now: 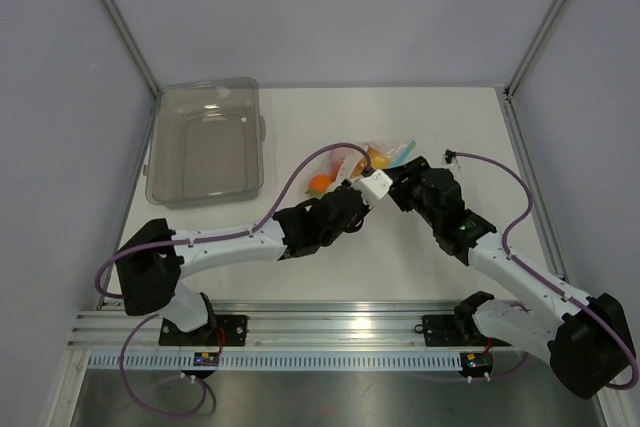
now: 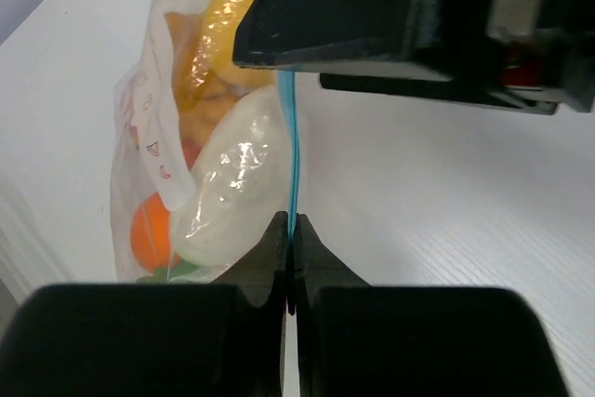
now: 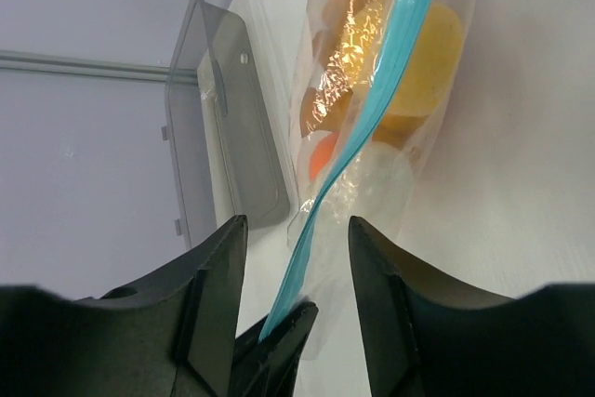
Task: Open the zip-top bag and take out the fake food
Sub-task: Pick up the zipper food storage bag at the center of the board.
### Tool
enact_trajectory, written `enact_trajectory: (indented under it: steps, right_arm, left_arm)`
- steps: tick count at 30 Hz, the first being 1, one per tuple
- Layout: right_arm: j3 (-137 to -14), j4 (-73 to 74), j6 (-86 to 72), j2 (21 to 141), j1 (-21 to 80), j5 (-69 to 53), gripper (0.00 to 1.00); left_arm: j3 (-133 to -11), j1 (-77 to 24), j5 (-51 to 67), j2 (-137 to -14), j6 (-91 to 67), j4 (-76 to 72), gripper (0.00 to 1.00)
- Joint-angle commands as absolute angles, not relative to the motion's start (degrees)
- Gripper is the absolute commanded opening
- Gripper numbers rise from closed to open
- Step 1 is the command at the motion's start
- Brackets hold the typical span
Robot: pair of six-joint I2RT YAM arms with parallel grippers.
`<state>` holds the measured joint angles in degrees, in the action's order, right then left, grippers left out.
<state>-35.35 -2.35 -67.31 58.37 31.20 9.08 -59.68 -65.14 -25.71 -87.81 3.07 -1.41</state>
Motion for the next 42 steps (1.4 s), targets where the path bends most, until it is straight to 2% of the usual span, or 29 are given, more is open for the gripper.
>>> enact_trajectory:
  steps: [1,6,8,12,13,16,20,26,33,36,38,42]
  right_arm:
    - [-36.04,-5.36,-64.69,55.55,31.82,11.68,0.55]
    - [-35.6,-6.68,-59.86,54.06,31.73,12.57,0.58]
    - [-35.33,-8.69,-54.86,53.79,31.73,12.31,0.63]
    - [-32.0,-14.84,-42.92,50.55,31.73,8.88,0.77]
    - [-31.12,-16.77,-39.85,49.58,31.73,8.7,0.83]
    - [-27.78,-20.9,-34.39,46.94,31.73,7.56,0.89]
    - [-26.63,-22.67,-30.94,48.51,31.64,8.79,0.91]
    - [-26.37,-32.24,-24.35,54.66,30.76,2.74,0.91]
    - [-20.13,-53.85,-18.72,60.1,27.17,4.84,0.92]
    - [-21.17,-58.71,-19.86,64.58,21.74,-2.78,0.92]
    - [-23.71,-58.97,-21.35,66.96,19.17,-14.69,0.92]
    - [-26.1,-63.98,-19.35,73.2,17.14,-24.94,0.9]
  left_arm:
    - [-60.73,-63.37,-26.02,-83.85,0.53,-1.94,0.0]
    - [-59.24,-62.41,-26.81,-80.34,0.26,-0.62,0.0]
    - [-58.71,-61.7,-26.46,-79.37,0.26,-0.44,0.0]
    - [-58.01,-61.08,-27.85,-76.48,0.26,-0.09,0.0]
    - [-57.75,-61.08,-29.34,-75.86,0.26,-0.17,0.0]
    - [-55.99,-60.65,-30.23,-73.05,0.35,-0.18,0.0]
    - [-54.41,-60.38,-31.81,-70.67,0.88,-0.18,0.0]
    - [-50.81,-59.5,-35.68,-66.89,2.81,-2.81,0.0]
    - [-48.25,-57.31,-35.77,-64.69,3.08,-4.39,0.0]
    - [-47.99,-55.56,-34.99,-64.43,2.03,-4.31,0.0]
    - [-47.9,-55.02,-34.02,-64.34,1.85,-4.39,0.0]
    - [-47.37,-54.49,-34.1,-64.07,1.76,-4.92,0.0]
